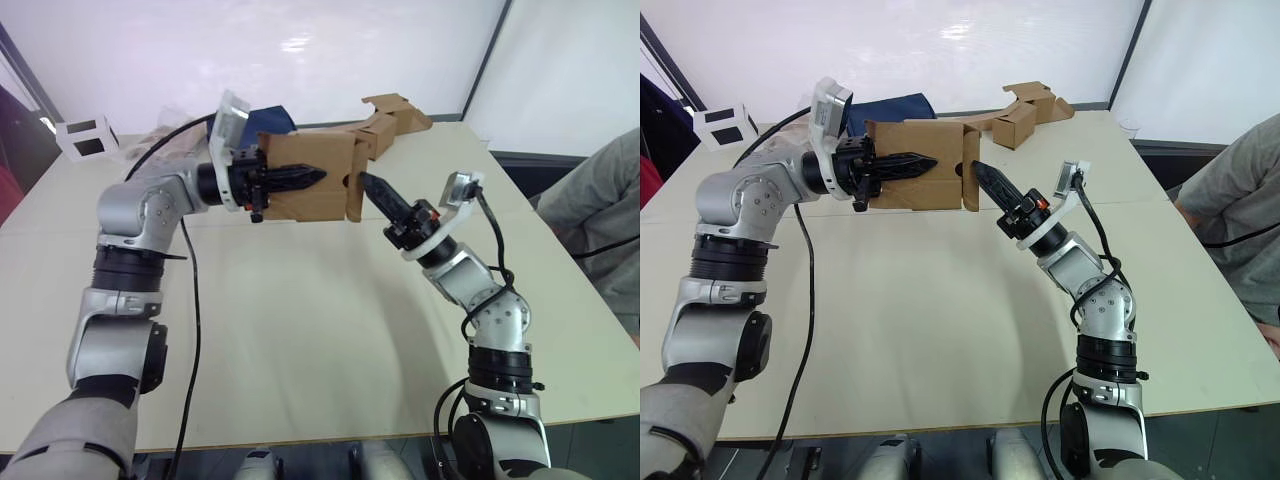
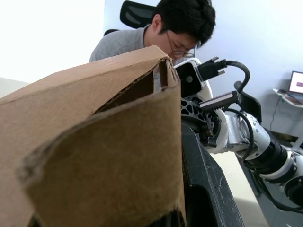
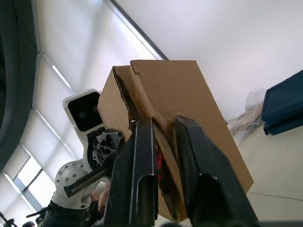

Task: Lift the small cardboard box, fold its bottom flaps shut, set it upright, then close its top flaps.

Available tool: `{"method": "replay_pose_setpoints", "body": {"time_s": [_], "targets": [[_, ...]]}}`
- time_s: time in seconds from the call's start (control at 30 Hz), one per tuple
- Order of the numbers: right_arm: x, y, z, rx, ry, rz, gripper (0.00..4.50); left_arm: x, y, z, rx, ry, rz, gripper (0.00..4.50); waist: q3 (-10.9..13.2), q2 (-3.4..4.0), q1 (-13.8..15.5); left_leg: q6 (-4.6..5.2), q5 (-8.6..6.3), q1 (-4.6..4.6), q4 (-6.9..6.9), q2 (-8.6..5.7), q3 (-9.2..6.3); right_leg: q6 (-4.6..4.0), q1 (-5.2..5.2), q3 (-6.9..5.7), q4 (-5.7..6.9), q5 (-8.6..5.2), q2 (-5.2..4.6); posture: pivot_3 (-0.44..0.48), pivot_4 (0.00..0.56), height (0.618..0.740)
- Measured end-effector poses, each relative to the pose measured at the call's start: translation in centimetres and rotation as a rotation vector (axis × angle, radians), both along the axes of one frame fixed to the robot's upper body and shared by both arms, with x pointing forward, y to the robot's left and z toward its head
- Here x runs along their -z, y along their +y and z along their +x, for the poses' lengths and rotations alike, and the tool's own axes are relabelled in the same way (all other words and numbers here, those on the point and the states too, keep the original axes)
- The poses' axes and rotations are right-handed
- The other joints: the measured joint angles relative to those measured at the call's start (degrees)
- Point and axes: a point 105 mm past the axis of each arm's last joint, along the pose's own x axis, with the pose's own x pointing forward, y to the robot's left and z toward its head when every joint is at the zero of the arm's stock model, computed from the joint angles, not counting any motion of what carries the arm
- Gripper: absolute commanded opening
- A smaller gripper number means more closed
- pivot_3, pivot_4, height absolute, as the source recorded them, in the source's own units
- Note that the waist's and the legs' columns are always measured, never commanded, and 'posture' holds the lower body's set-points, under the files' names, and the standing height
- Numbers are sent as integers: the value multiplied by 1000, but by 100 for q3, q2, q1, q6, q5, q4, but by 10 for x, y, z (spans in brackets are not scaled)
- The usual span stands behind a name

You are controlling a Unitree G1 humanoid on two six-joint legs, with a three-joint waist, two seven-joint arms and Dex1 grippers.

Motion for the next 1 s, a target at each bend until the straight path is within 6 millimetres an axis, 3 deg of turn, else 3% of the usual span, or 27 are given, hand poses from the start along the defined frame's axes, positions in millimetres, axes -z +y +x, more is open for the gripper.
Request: {"method": "replay_pose_setpoints", "body": {"time_s": [1.0], "targets": [[-6, 8, 1, -21, 54, 150, 822, -1, -2, 0, 0, -4, -14, 0, 0, 0, -1, -1, 0, 0, -1, 0, 0, 0, -1, 0, 0, 0, 0, 0, 150, 740]]}}
